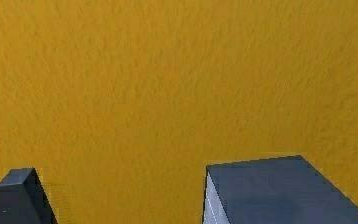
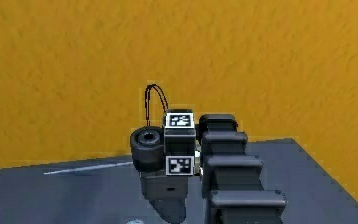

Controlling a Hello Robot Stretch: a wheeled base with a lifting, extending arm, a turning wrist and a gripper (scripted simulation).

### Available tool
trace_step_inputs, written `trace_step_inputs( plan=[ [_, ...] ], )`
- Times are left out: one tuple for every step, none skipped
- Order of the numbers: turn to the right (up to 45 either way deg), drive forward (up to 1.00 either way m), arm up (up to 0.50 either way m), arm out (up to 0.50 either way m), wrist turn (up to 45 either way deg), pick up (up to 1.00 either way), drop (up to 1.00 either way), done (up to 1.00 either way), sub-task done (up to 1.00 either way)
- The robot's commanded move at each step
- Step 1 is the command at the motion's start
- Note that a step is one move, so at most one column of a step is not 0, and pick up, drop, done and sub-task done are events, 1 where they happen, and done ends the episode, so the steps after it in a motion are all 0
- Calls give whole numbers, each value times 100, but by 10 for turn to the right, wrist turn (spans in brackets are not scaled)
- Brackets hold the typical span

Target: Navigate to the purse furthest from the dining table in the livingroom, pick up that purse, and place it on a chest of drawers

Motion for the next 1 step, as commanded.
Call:
trace_step_inputs(
  plan=[
    [0,0,-28,0,0,0,0,0,0]
  ],
)
